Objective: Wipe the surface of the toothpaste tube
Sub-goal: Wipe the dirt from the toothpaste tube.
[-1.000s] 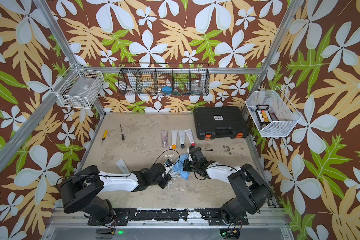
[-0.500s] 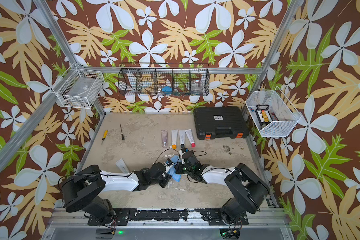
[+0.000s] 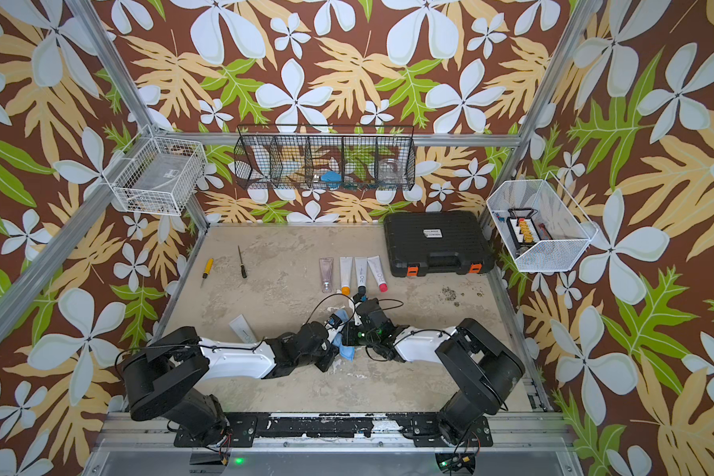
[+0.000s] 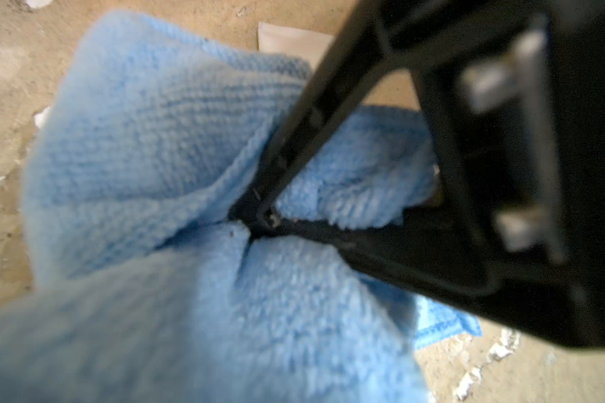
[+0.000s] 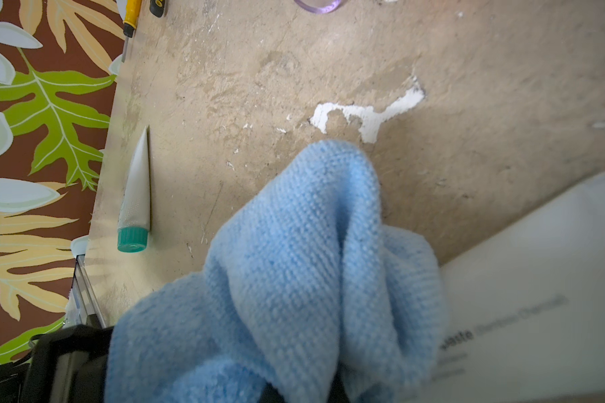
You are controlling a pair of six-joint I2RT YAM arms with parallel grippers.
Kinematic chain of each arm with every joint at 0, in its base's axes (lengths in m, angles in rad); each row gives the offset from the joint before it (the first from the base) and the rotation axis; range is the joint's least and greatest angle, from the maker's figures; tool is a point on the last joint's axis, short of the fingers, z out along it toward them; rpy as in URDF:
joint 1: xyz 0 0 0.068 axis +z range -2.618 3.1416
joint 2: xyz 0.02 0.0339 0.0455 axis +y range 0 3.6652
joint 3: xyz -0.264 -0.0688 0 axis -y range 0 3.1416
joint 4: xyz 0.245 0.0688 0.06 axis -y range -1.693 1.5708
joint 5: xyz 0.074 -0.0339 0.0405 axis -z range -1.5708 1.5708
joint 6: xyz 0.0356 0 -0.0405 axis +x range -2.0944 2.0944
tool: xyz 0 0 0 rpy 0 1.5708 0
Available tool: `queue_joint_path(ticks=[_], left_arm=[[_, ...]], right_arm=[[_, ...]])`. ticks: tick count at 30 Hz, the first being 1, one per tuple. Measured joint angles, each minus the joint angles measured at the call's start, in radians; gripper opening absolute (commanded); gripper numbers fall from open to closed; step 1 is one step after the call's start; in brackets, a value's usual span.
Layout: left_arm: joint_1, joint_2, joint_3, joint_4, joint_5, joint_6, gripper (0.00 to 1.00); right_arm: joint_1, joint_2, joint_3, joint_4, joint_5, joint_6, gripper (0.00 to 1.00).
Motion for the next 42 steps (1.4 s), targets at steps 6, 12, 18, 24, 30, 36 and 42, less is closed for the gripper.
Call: queue_joint_path(ticks=[6, 12, 18, 24, 30, 36, 42], left_arm=[[0.000, 0.000, -0.003, 0.012, 0.009, 0.003, 0.16], [0.001, 0.000, -0.007, 0.021, 0.014, 0.003, 0.15], [0.001, -0.003, -0.009, 0.024, 0.016, 0.003, 0.15], [0.002, -0.005, -0.011, 0.023, 0.023, 0.003, 0.15], [0.002, -0.006, -0.011, 0.023, 0.030, 0.003, 0.15], [0.002, -0.006, -0.011, 0.016, 0.027, 0.003, 0.15], [0.002, -0.006, -0.011, 0.015, 0.025, 0.003, 0.15]], right_arm=[[-0.050, -0.038, -0.020, -0.034, 0.009, -0.042, 0.00], [-0.166, -0.065, -0.045, -0.064, 0.036, -0.098, 0.00], [-0.258, -0.073, -0.046, -0.123, 0.076, -0.152, 0.00], [-0.280, -0.060, -0.014, -0.174, 0.086, -0.194, 0.00], [-0.278, -0.053, -0.014, -0.167, 0.071, -0.204, 0.00], [-0.216, -0.052, -0.021, -0.136, 0.121, -0.193, 0.00], [-0.111, -0.053, -0.022, -0.093, 0.141, -0.140, 0.00]])
